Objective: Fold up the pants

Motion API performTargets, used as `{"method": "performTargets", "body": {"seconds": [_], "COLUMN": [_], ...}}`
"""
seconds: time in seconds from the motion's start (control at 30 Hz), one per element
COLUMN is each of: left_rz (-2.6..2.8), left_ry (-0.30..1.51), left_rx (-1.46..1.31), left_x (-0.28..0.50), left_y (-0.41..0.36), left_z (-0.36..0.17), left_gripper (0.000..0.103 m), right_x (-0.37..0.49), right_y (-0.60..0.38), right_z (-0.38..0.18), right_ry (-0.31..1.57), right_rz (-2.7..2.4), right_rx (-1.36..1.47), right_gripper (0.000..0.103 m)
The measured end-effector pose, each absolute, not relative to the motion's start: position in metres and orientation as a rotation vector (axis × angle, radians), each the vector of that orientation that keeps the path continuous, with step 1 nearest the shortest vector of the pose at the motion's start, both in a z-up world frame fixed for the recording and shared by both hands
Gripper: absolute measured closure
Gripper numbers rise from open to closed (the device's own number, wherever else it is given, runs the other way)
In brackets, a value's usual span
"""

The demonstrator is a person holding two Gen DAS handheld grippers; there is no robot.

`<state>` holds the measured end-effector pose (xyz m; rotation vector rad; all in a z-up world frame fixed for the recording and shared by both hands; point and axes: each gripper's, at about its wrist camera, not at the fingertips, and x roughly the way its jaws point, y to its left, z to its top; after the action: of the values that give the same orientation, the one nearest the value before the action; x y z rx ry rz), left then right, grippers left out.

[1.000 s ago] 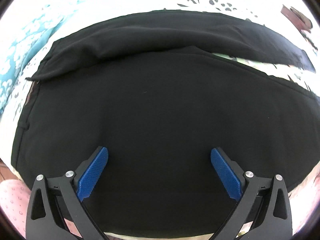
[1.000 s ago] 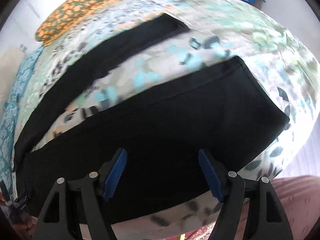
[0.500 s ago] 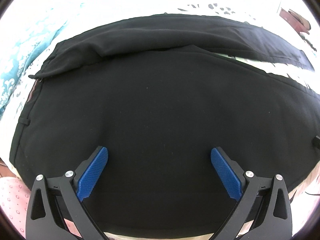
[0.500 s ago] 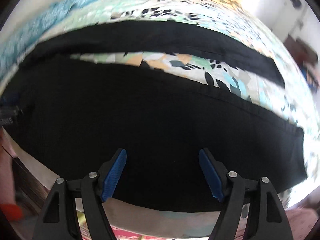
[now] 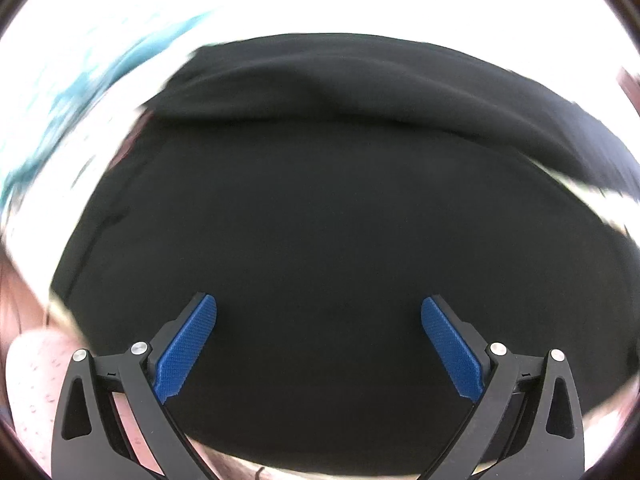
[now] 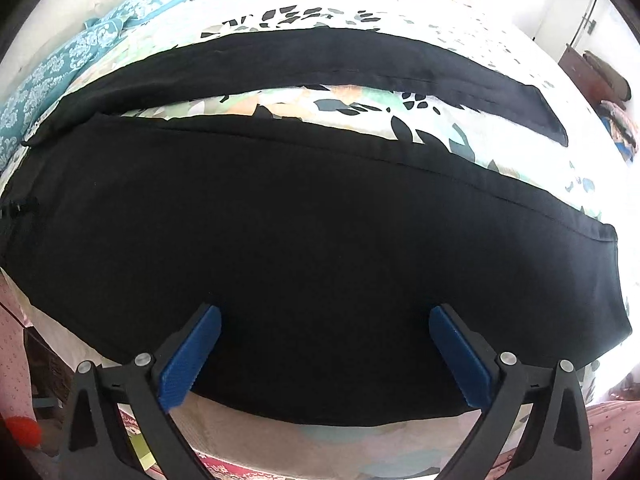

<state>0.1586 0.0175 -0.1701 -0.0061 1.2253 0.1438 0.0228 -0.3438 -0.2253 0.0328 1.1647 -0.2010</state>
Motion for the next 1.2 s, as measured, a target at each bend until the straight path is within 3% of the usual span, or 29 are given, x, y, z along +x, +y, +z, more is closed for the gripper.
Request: {"method": "performTargets", "body": {"seconds": [0.13, 0.33, 0.6, 0.7, 0.97, 1.2], "left_rz": [0.204, 0.128, 0.174, 0.177, 0.160, 0.169], "left_ry": [1.216, 1.179, 1.208, 1.149, 1.129, 1.035], "left_rx": [-0.161, -0.036, -0.035, -0.060, -0.003, -0.023], "left_x": [0.164, 0.164, 0.169, 0.168, 0.196, 0.188], "left_y": [0.055, 0.023, 0.027, 0.024, 0.017, 0.016], "left_z": [-0.168, -0.161, -0.168, -0.158, -0.177, -0.189], "left_gripper": [0.001, 0.001, 0.000, 0.001, 0.000, 0.000], "right_x": [0.025, 0.024, -0.032, -0.052, 0.071, 0.197], "right_y": [-0.348, -0.366, -0.564, -0.592, -0.575, -0.694], "right_z": [-0.228, -0.218, -0.211, -0.196, -0.141, -0.167], "right_ry": [1.158, 1.177, 1.098, 0.982, 0.950, 1.129], "right_rz": [-0.216, -0.237, -0.789, -0.809, -0.457, -0.464], "right_rx": [0.079, 0.087, 0.436, 0.609, 0.339, 0.467], "right_gripper": [0.000, 0.000, 0.000, 0.001, 0.001, 0.001]}}
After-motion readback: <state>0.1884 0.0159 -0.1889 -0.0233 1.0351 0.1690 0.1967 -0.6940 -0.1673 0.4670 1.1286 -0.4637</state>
